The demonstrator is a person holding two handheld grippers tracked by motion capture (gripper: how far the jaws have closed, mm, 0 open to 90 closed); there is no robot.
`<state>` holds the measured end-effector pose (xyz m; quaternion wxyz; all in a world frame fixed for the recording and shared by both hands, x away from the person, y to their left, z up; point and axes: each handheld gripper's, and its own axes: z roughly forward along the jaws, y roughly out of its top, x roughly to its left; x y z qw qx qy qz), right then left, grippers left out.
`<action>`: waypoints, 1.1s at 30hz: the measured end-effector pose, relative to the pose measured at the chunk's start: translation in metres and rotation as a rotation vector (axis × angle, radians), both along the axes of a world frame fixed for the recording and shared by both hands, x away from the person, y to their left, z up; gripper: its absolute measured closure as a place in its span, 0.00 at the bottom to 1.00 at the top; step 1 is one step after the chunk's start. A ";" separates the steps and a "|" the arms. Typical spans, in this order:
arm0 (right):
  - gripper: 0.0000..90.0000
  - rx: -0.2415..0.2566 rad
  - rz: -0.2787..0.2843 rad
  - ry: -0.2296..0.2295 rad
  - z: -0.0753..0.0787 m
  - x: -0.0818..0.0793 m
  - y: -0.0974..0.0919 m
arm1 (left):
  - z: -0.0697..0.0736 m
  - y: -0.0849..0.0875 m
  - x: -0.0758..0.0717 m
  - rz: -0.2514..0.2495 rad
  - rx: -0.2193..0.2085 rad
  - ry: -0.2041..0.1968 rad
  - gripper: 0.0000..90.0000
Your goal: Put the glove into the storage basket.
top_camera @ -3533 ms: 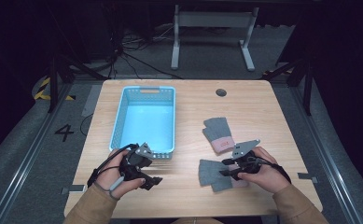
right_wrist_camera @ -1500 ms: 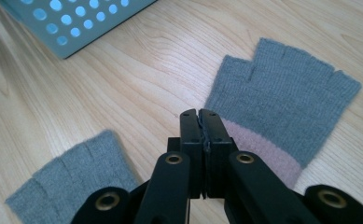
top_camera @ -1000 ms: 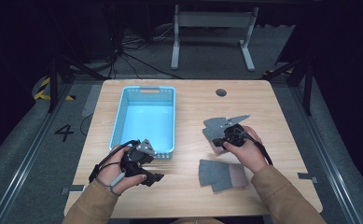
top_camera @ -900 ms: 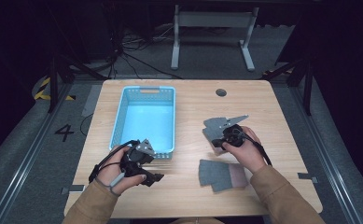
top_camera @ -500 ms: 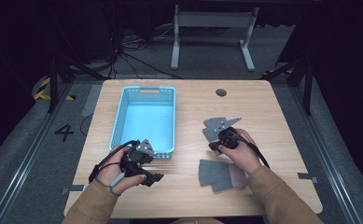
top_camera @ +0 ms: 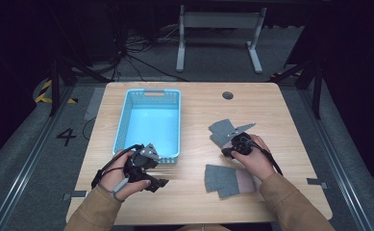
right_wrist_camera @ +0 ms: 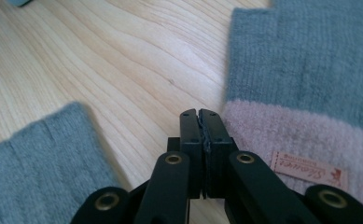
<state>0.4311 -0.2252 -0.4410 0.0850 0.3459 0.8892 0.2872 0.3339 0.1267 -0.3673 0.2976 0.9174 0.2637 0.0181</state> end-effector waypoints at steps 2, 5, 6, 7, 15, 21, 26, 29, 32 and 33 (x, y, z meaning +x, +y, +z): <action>1.00 -0.002 -0.007 -0.001 0.000 0.000 -0.004 | 0.000 0.000 0.000 -0.001 0.003 -0.001 0.33; 1.00 -0.008 -0.014 -0.001 0.000 0.000 -0.009 | 0.000 0.000 0.000 -0.002 0.005 0.004 0.33; 1.00 -0.010 -0.020 0.000 0.000 0.000 -0.011 | 0.000 0.000 0.000 -0.003 0.005 0.003 0.33; 1.00 -0.012 -0.021 -0.003 0.001 0.000 -0.012 | 0.000 0.000 0.000 -0.002 0.005 0.003 0.33; 0.99 -0.026 -0.049 -0.003 0.001 0.002 -0.024 | 0.000 0.000 0.000 0.001 0.003 0.002 0.33; 0.99 -0.027 -0.069 0.008 -0.002 0.001 -0.033 | 0.000 0.000 0.000 -0.001 0.003 0.002 0.33; 0.98 -0.020 -0.076 0.011 -0.001 0.001 -0.036 | 0.000 -0.001 0.000 -0.001 0.005 0.003 0.33; 0.95 0.000 -0.067 0.005 0.003 0.000 -0.034 | 0.000 0.000 0.000 -0.001 0.004 0.004 0.33; 0.90 0.028 -0.057 0.002 0.011 0.000 -0.031 | -0.001 0.000 0.000 0.003 0.005 0.002 0.33; 0.87 0.038 -0.056 0.004 0.014 0.001 -0.030 | -0.001 0.000 0.000 0.001 0.006 0.000 0.33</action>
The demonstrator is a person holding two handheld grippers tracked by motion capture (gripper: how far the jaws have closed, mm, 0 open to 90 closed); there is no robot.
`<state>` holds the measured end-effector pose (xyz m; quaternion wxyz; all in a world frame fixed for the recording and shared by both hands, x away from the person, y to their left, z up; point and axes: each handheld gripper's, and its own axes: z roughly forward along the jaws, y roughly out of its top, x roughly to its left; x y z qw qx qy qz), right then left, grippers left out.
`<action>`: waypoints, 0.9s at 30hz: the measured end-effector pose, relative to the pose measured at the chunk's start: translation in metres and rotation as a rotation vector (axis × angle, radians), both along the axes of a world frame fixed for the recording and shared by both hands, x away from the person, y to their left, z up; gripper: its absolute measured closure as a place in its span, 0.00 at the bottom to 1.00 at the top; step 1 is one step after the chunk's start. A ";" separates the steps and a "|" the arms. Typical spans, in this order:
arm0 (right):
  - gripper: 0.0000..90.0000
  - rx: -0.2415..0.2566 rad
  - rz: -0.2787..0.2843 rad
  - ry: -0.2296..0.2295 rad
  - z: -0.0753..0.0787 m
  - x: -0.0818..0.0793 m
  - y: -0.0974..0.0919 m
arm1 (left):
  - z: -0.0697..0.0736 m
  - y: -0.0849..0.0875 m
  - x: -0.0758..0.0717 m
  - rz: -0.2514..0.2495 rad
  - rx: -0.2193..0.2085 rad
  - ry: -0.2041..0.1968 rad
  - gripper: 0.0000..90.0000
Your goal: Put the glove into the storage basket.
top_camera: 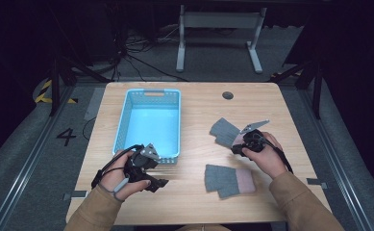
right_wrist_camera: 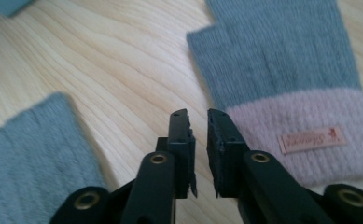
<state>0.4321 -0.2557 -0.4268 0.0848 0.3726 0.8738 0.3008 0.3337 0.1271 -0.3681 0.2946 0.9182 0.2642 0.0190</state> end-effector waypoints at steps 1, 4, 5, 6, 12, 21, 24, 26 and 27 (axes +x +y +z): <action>0.85 0.008 0.000 0.000 0.003 0.001 0.001 | 0.000 0.000 0.000 0.000 -0.001 0.000 0.33; 0.79 0.024 -0.003 -0.007 0.010 0.005 0.003 | 0.000 0.002 -0.001 0.006 -0.001 0.002 0.33; 0.77 0.028 -0.003 -0.012 0.012 0.007 0.003 | 0.000 0.002 -0.001 0.007 -0.003 0.001 0.33; 0.75 0.029 -0.008 -0.016 0.014 0.008 0.004 | 0.000 0.003 -0.002 0.008 -0.002 0.001 0.33; 0.60 0.030 -0.027 -0.060 0.020 0.020 0.007 | 0.000 0.005 -0.003 0.014 -0.003 0.001 0.33; 0.50 0.003 -0.057 -0.100 0.022 0.036 0.011 | 0.000 0.004 -0.002 0.011 -0.003 0.001 0.33; 0.49 -0.009 -0.069 -0.100 0.022 0.041 0.012 | 0.000 0.005 -0.002 0.011 -0.004 0.002 0.33; 0.49 -0.019 -0.074 -0.101 0.022 0.046 0.012 | 0.000 0.005 -0.002 0.011 -0.005 0.002 0.33; 0.49 -0.022 -0.076 -0.101 0.022 0.048 0.012 | 0.000 0.005 -0.002 0.010 -0.006 0.003 0.33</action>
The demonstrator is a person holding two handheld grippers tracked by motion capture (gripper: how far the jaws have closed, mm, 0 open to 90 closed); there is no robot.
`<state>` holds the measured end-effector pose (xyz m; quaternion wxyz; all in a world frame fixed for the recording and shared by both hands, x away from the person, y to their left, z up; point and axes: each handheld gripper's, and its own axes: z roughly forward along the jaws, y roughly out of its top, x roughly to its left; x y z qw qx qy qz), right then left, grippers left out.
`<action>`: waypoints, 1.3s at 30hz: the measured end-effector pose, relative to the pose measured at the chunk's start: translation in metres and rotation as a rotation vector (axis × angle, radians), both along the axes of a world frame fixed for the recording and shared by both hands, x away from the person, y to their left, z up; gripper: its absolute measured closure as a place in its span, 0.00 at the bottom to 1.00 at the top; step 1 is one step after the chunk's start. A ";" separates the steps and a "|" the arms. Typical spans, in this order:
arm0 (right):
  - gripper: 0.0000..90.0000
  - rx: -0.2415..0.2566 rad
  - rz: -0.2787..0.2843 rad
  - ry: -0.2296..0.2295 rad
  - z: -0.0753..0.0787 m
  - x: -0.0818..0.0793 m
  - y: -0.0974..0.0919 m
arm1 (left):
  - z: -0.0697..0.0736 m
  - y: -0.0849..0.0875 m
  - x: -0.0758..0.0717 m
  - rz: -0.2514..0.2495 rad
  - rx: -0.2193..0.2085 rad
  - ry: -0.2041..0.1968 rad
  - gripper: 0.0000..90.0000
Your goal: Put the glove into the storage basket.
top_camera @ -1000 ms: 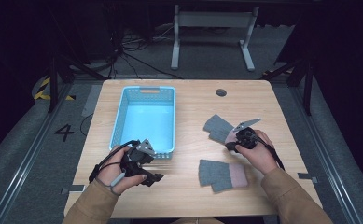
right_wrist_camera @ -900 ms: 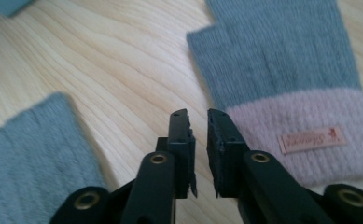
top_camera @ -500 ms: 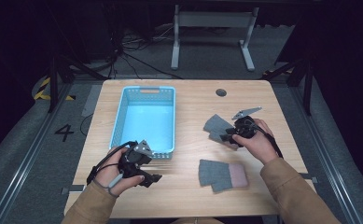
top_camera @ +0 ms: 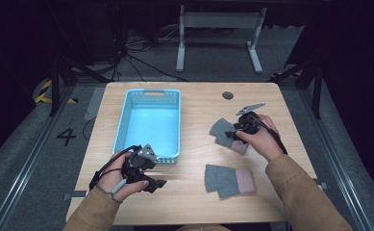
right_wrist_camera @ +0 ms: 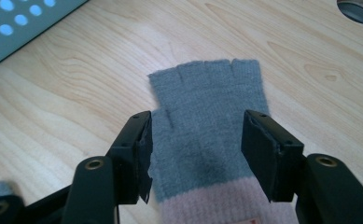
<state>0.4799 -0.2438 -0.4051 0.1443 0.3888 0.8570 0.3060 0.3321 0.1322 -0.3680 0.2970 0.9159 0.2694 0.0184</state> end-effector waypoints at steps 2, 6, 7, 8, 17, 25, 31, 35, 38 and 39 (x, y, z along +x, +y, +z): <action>0.49 -0.007 -0.009 0.001 -0.001 0.005 0.001 | 0.000 0.000 0.000 0.000 -0.001 0.000 0.33; 0.49 -0.033 -0.014 0.007 -0.005 0.014 0.002 | 0.000 0.001 0.000 0.006 -0.003 -0.001 0.33; 0.49 -0.039 -0.016 0.010 -0.006 0.015 0.003 | 0.000 0.001 0.000 0.004 -0.001 -0.001 0.33; 0.49 -0.044 -0.015 0.015 -0.007 0.017 0.003 | 0.000 0.001 0.000 0.006 -0.003 0.000 0.33; 0.47 -0.079 -0.031 0.050 -0.018 0.027 0.005 | 0.000 0.002 0.000 0.004 -0.005 0.003 0.33; 0.44 -0.100 -0.043 0.078 -0.026 0.029 0.004 | 0.000 0.002 0.000 0.005 -0.006 0.002 0.33; 0.45 -0.116 -0.047 0.087 -0.030 0.029 0.005 | 0.000 0.001 0.000 0.005 -0.002 -0.001 0.33; 0.48 -0.124 -0.050 0.094 -0.031 0.028 0.007 | 0.000 0.001 0.000 0.001 0.000 0.001 0.33; 0.51 -0.110 -0.060 0.104 -0.031 0.028 0.007 | 0.000 0.001 0.000 0.001 0.000 0.001 0.33; 0.53 -0.107 -0.068 0.108 -0.031 0.027 0.007 | 0.000 0.001 0.000 0.000 -0.001 0.001 0.33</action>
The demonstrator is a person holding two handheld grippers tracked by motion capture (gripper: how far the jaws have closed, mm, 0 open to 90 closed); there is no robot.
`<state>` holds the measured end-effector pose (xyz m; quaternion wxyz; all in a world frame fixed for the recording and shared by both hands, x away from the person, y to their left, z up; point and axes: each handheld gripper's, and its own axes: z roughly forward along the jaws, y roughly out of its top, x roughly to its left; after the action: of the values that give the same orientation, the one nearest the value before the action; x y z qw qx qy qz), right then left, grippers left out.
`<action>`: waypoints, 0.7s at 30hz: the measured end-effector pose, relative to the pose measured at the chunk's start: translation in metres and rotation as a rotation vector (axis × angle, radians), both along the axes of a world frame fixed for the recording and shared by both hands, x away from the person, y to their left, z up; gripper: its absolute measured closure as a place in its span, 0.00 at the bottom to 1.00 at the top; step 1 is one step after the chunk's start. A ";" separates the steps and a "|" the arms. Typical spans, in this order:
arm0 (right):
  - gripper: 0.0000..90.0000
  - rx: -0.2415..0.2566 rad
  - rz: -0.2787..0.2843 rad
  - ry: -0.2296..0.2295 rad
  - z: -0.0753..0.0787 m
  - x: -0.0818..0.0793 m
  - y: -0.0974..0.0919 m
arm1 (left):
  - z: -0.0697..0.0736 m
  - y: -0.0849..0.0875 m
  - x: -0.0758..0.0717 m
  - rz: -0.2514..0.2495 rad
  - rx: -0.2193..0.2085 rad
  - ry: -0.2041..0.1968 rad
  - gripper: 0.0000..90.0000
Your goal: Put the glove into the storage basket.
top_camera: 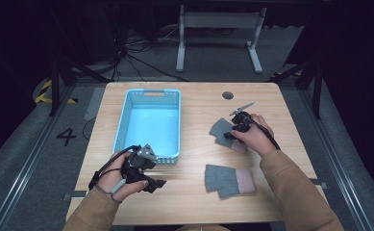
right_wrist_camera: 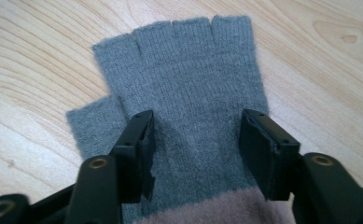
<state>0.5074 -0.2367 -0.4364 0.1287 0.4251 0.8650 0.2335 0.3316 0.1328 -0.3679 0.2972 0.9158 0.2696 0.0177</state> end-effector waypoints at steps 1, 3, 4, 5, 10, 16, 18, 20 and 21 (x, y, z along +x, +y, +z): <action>0.54 0.001 -0.002 0.001 0.000 0.000 0.000 | 0.000 0.000 0.000 0.000 0.000 0.000 0.33; 0.58 0.006 -0.007 0.007 0.000 0.000 0.000 | 0.000 0.000 0.000 0.000 0.001 -0.001 0.33; 0.60 0.006 -0.014 0.009 0.000 0.000 0.000 | 0.000 0.000 0.000 0.000 0.001 -0.001 0.33; 0.63 0.005 -0.020 0.008 0.001 0.000 -0.001 | 0.000 0.000 0.000 0.001 0.000 -0.001 0.33; 0.79 -0.012 -0.023 0.012 0.002 -0.001 0.002 | 0.000 0.000 0.000 -0.001 0.000 -0.002 0.33; 0.87 -0.006 -0.032 0.013 0.003 -0.002 0.003 | 0.000 -0.001 0.000 -0.001 -0.003 -0.003 0.33; 0.87 0.003 -0.032 0.013 0.003 -0.002 0.002 | 0.000 -0.002 0.001 -0.007 0.000 -0.001 0.33; 0.87 0.013 -0.031 0.008 0.005 -0.003 0.000 | 0.000 -0.002 0.002 -0.010 0.002 -0.004 0.33; 0.87 0.018 -0.031 0.005 0.006 -0.004 -0.001 | 0.000 -0.002 0.003 -0.010 0.001 -0.004 0.33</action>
<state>0.5038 -0.2372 -0.4301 0.1262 0.4402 0.8565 0.2380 0.3341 0.1309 -0.3677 0.2973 0.9172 0.2645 0.0183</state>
